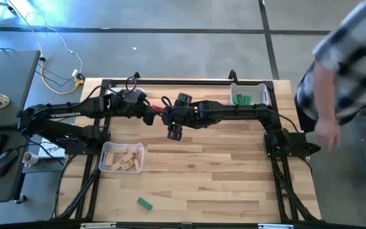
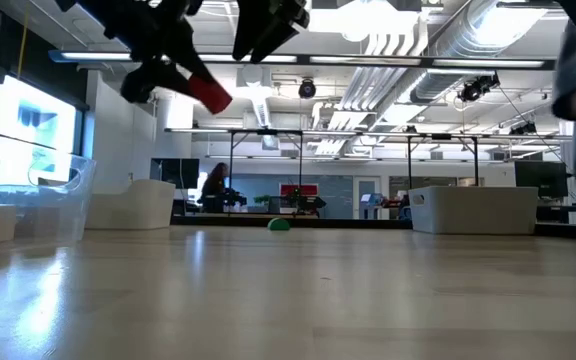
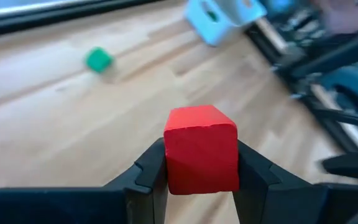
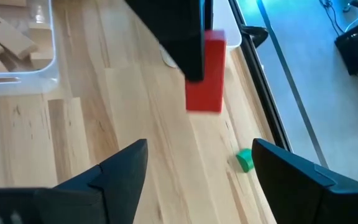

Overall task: Sort & place blocks by color
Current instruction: Put the red rectangle into the left white bin

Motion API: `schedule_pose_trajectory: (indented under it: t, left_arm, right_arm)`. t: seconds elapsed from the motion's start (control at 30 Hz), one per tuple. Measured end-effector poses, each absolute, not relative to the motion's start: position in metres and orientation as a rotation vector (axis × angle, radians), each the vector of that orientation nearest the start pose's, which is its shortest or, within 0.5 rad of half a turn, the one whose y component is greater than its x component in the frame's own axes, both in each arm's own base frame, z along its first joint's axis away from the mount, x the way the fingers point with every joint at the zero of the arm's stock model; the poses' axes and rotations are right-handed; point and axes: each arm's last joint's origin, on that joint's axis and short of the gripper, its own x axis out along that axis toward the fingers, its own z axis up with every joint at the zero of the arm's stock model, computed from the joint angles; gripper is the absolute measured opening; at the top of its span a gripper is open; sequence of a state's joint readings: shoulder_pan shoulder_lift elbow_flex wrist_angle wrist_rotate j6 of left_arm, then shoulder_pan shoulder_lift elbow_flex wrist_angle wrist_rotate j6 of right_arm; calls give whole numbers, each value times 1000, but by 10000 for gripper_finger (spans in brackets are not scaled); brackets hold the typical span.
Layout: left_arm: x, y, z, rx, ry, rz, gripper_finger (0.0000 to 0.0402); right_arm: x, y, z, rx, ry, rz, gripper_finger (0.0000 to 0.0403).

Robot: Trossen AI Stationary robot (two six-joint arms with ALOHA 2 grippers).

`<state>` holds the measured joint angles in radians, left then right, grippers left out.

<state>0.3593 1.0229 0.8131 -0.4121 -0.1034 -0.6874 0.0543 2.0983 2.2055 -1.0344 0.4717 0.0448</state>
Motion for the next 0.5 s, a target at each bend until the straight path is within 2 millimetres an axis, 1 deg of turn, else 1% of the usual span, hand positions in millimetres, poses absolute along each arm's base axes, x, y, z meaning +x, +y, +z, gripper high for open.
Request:
schedule_pose_trajectory:
  t: [0.3,0.5]
  left_arm:
    - [174,99,275,-653,526,841,105]
    - [158,115,270,-632,597,946,105]
  right_arm:
    - [446,0,342,-163,894,-432,275]
    - [446,-9,342,-156,897,-449,275]
